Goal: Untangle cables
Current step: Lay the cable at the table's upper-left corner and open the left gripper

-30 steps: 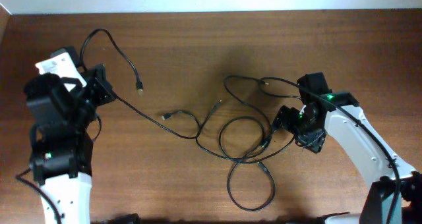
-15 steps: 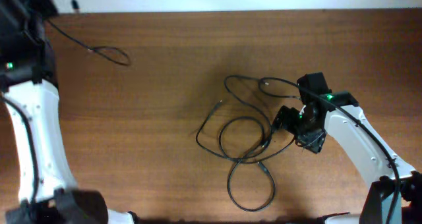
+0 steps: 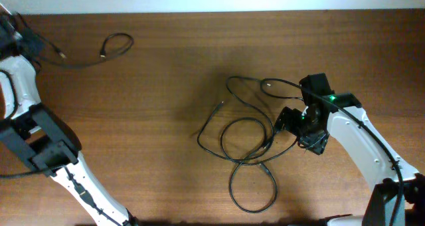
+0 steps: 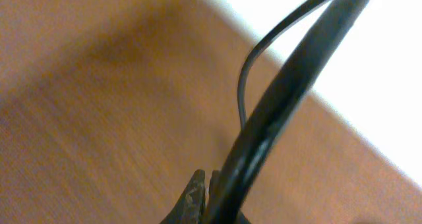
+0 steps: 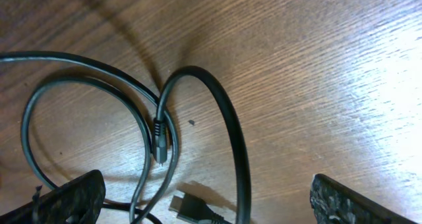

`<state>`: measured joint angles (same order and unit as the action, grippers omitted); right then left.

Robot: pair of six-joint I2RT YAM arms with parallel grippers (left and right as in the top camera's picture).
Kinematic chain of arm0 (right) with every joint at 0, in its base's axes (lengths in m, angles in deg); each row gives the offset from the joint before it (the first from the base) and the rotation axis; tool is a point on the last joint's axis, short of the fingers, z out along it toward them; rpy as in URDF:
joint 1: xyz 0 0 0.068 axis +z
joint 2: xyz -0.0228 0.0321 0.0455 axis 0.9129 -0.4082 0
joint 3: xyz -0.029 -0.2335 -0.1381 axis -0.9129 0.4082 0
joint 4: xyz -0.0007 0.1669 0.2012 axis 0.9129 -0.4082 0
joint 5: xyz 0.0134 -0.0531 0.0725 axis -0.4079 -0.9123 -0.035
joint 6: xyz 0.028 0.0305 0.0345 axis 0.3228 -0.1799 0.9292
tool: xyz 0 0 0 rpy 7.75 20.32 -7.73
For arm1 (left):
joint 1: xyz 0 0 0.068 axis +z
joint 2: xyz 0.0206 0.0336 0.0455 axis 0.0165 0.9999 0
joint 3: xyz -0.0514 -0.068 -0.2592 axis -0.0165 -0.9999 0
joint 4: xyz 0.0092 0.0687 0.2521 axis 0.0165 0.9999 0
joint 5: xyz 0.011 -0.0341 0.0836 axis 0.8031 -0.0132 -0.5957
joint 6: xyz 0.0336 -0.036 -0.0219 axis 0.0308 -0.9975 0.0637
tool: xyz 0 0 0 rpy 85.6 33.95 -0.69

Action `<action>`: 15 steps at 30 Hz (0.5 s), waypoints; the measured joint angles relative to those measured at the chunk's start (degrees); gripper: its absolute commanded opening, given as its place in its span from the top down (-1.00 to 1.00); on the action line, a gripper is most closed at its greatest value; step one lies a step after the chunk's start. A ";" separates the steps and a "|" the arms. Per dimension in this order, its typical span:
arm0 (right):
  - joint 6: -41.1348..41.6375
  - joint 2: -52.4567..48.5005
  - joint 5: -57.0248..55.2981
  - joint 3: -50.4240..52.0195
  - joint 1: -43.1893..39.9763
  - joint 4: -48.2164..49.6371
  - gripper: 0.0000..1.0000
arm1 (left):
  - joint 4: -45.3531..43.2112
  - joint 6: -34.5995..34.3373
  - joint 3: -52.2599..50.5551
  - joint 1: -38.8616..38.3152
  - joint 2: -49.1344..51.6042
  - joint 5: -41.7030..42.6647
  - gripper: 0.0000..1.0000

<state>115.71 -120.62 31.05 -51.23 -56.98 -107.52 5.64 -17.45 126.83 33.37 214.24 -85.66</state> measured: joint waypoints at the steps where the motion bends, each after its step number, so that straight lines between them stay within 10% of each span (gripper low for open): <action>1: 0.00 0.00 0.00 0.00 0.00 0.02 -0.97 | 2.36 0.74 9.42 0.07 0.24 -4.59 1.00; 4: 0.00 0.00 0.00 0.00 0.00 0.04 -0.97 | 1.11 7.21 25.44 -0.11 -0.76 -15.78 1.00; 10: 0.00 0.00 0.00 0.00 0.00 -0.02 -0.97 | 24.09 10.73 25.62 -3.74 12.52 -1.22 0.94; 12: 0.00 0.00 0.00 0.00 0.00 0.02 -0.97 | 27.69 10.54 24.68 -4.76 16.41 0.04 -0.99; 15: 0.00 0.00 0.00 0.00 0.00 -0.02 -0.97 | 31.08 9.29 24.76 -4.87 14.51 -0.33 -0.98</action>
<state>115.71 -120.62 31.05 -51.23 -56.98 -107.54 36.72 -8.16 151.59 28.50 228.75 -85.99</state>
